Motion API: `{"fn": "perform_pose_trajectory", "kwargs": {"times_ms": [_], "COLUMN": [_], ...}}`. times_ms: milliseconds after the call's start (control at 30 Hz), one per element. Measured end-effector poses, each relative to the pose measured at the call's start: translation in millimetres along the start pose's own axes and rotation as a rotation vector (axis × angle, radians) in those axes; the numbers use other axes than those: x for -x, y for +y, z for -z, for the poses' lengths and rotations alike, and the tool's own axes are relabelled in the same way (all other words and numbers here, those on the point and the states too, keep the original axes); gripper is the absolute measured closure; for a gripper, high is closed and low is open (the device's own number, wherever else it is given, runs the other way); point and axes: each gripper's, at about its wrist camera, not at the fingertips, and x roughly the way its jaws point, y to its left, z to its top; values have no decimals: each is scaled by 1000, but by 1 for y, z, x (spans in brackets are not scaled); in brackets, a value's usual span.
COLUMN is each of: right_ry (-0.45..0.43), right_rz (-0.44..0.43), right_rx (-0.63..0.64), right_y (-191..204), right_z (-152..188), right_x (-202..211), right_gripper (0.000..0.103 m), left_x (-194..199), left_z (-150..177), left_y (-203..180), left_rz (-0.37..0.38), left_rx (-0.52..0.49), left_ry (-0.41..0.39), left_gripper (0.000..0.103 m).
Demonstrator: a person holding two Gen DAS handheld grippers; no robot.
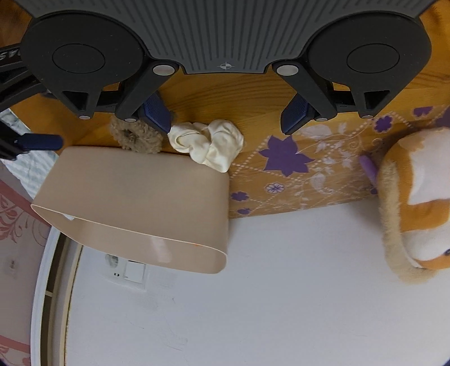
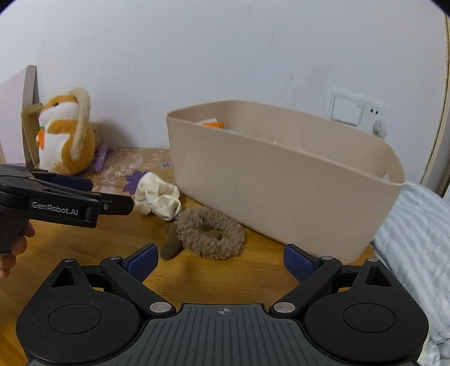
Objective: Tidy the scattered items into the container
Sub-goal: 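Move both open tools back toward the two scrunchies on the table, then grasp the cream scrunchie with the left tool while the right tool grasps the brown fuzzy scrunchie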
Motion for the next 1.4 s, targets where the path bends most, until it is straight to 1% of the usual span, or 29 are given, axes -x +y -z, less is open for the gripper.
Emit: {"fn": "perform_pose_trajectory", "kwargs": {"times_ms": [200, 433, 500, 533, 600, 633, 667, 700, 733, 767, 800, 833, 900, 967, 1067, 1133, 1300, 1400], "right_ry": [18, 24, 23, 29, 33, 33, 34, 34, 37, 43, 53, 59, 55, 58, 56, 57, 41, 25], "right_rz": [12, 24, 34, 41, 45, 46, 46, 45, 41, 36, 36, 34, 26, 22, 16, 3, -17, -22], "right_rx": [15, 46, 52, 55, 47, 37, 29, 18, 2, -10, -19, -25, -29, -24, -31, -41, -41, -35], "right_y": [7, 17, 20, 21, 22, 21, 20, 19, 18, 16, 16, 15, 15, 17, 17, 16, 16, 18], "right_z": [-3, -5, -5, -5, -4, -4, -5, -5, -6, -7, -7, -6, -4, -3, -1, 0, 2, 2], "right_x": [-20, -40, -45, -48, -52, -54, -55, -56, -56, -57, -58, -60, -58, -57, -54, -53, -43, -37], "right_gripper": [6, 7, 10, 14, 15, 18, 23, 26, 36, 50, 55, 61, 69, 80, 88, 98, 100, 101], "left_x": [-17, -41, -48, -51, -58, -61, -63, -65, -65, -66, -67, -67, -67, -65, -60, -57, -47, -40], "left_z": [-10, -15, -13, -12, -10, -9, -8, -7, -7, -6, -6, -5, -4, -1, 2, 3, 6, 7], "left_y": [1, 6, 7, 8, 10, 11, 12, 13, 12, 12, 12, 12, 15, 16, 16, 16, 15, 15], "left_rz": [41, 79, 89, 94, 101, 105, 106, 98, 80, 64, 53, 53, 58, 61, 52, 48, 47, 50], "left_rx": [16, 77, 86, 91, 105, 113, 122, 124, 119, 109, 101, 101, 108, 105, 101, 103, 115, 115], "left_ry": [1, 25, 39, 46, 57, 62, 68, 59, 51, 45, 41, 39, 37, 33, 28, 28, 26, 9], "left_gripper": [16, 16, 16, 16, 16, 17, 17, 23, 38, 47, 62, 70, 76, 80, 82, 82, 82, 83]}}
